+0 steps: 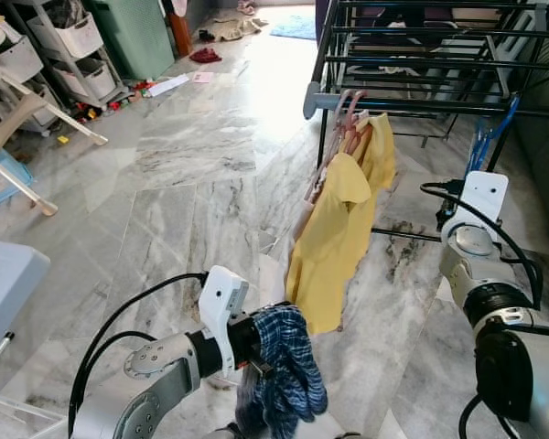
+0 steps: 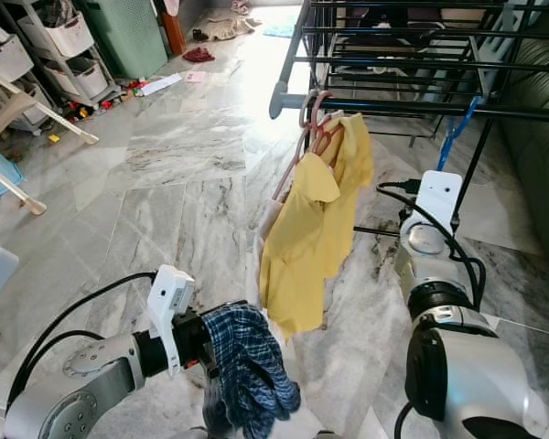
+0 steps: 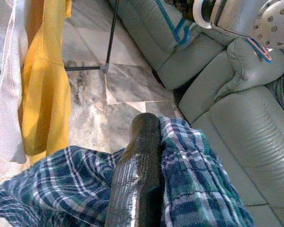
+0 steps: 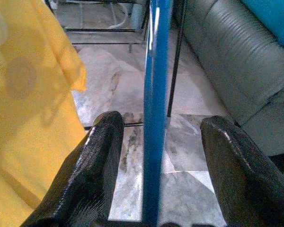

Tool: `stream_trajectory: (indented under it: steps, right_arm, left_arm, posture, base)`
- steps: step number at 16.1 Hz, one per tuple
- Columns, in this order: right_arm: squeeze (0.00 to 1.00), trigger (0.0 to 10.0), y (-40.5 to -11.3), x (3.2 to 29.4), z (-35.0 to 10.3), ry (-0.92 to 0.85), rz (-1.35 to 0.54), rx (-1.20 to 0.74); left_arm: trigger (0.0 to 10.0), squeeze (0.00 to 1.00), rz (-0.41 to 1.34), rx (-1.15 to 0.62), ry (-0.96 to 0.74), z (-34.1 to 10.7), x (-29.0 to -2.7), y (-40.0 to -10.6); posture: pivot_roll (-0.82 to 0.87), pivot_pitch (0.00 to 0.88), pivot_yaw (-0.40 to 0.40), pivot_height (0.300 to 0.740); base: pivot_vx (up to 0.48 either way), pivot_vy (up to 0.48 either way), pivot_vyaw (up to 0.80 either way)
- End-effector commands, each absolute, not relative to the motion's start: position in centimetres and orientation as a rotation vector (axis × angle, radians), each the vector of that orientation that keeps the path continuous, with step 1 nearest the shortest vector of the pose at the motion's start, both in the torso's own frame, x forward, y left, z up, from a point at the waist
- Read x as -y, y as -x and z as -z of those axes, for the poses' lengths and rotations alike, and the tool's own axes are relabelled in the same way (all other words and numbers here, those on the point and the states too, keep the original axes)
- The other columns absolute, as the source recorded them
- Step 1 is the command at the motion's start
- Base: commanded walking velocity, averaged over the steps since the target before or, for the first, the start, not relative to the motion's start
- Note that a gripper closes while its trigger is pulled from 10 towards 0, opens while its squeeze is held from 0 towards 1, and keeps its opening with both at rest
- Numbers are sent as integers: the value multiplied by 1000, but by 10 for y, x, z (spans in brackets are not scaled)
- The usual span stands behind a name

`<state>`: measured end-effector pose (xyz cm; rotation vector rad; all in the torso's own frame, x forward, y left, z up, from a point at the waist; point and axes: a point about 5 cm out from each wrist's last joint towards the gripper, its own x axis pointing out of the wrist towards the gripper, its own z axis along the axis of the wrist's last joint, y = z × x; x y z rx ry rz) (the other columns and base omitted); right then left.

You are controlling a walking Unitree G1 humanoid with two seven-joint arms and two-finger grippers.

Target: Hang hanger

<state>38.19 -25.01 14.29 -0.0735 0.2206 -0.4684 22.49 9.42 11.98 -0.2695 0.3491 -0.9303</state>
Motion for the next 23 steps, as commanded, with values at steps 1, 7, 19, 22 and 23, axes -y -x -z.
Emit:
stream_trajectory:
  steps: [1,7,19,22,23]
  right_arm:
    - [0,10000,-380,251,-138,81,452,-263]
    - [0,10000,-388,258,-158,135,382,-251]
    - [0,0,-385,277,-167,150,395,-270]
    - [0,0,-385,277,-165,146,393,-275]
    - [0,0,-384,277,-164,146,393,-277]
  left_arm:
    - [10000,0,934,-349,258,-122,-96,-224]
    - [10000,0,920,-352,258,-121,-97,-223]
    - [10000,0,918,-356,247,-121,-100,-224]
    - [10000,0,923,-357,243,-121,-100,-225]
    - [10000,0,924,-356,242,-121,-99,-225]
  posture:
    - [-2,171,104,740]
    - [13,168,100,740]
    - [19,170,109,740]
    - [19,167,111,740]
    - [18,166,110,740]
  base:
    - [0,0,0]
    - [0,0,0]
    - [0,0,0]
    - [0,0,0]
    - [0,0,0]
